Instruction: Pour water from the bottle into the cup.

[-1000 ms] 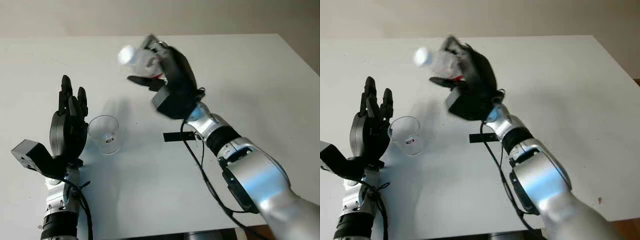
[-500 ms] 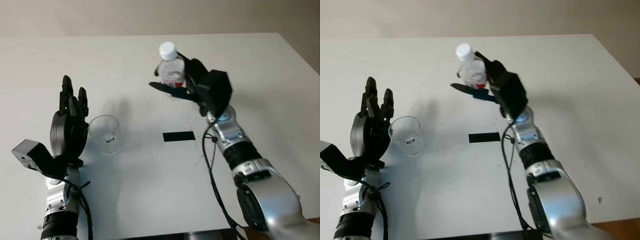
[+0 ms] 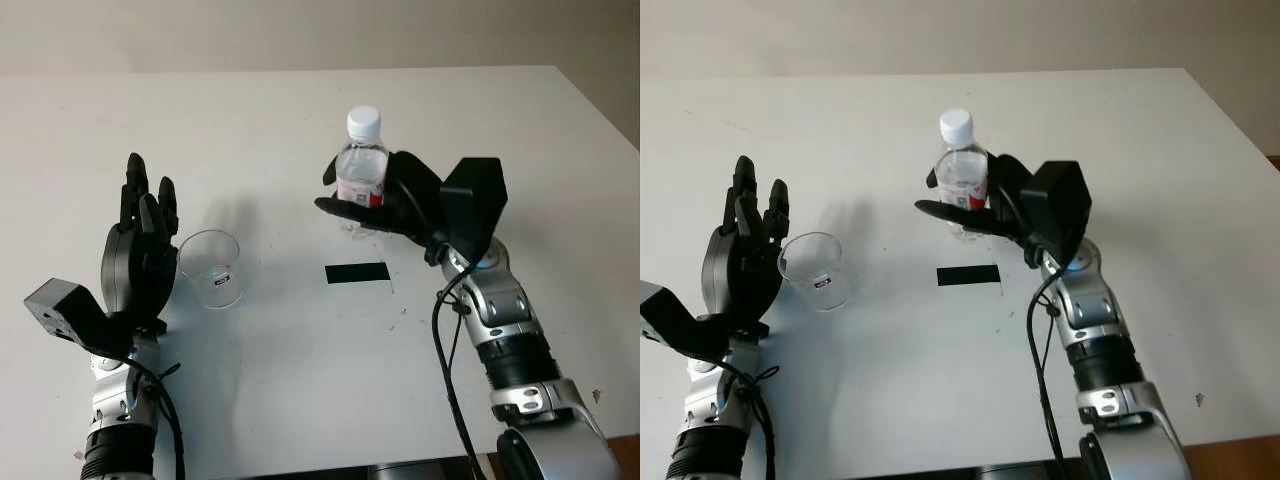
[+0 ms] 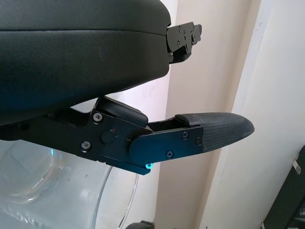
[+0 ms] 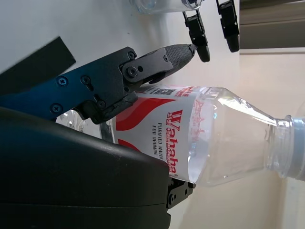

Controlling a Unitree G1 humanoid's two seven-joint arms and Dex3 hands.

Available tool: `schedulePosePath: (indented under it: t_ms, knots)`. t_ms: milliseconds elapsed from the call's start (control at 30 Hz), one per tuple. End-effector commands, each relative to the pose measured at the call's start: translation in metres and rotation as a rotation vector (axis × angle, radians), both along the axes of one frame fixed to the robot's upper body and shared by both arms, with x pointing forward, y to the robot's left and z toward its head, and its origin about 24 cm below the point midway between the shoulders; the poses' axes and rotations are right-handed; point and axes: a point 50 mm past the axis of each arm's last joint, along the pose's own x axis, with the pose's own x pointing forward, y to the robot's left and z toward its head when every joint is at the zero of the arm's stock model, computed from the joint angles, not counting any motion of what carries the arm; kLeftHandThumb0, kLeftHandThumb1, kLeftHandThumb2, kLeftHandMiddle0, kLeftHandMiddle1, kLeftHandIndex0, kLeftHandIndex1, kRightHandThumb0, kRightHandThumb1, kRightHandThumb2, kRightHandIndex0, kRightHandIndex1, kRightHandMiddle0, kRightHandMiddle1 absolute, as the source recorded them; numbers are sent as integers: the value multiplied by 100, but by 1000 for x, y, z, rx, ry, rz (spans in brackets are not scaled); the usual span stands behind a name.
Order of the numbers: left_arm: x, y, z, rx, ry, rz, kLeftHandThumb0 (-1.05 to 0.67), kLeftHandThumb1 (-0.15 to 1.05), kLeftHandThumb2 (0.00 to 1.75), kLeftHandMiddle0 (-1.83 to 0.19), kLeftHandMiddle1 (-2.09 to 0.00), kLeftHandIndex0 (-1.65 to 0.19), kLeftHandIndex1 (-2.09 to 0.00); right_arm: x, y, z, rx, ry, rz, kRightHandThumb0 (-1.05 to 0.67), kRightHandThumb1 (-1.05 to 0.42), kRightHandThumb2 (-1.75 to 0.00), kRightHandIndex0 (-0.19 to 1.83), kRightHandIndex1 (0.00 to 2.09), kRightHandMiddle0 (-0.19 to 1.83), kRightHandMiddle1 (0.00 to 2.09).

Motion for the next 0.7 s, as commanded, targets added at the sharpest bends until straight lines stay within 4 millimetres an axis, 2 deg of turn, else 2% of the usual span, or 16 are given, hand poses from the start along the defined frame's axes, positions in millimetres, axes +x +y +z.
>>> schedulePosePath:
  t_ms: [0, 267, 433, 667]
  knots:
    - [-5, 1, -6, -3, 22, 2, -85, 105, 55, 8, 0, 18, 0, -3, 0, 6, 48, 6, 6, -22, -105, -20, 45, 209, -1, 209]
    - [-7, 2, -6, -6, 23, 4, -84, 105, 56, 8, 0, 17, 0, -15, -1, -13, 141, 106, -20, -22, -105, -22, 44, 209, -10, 209]
    - [-8, 4, -6, -6, 22, 6, -84, 105, 56, 8, 0, 17, 0, -12, -3, -20, 146, 138, -56, -21, -105, -23, 58, 209, 1, 209]
    - [-8, 4, -6, -7, 19, 6, -85, 105, 55, 8, 0, 16, 0, -11, -6, -22, 130, 152, -85, -20, -105, -24, 59, 209, 2, 209]
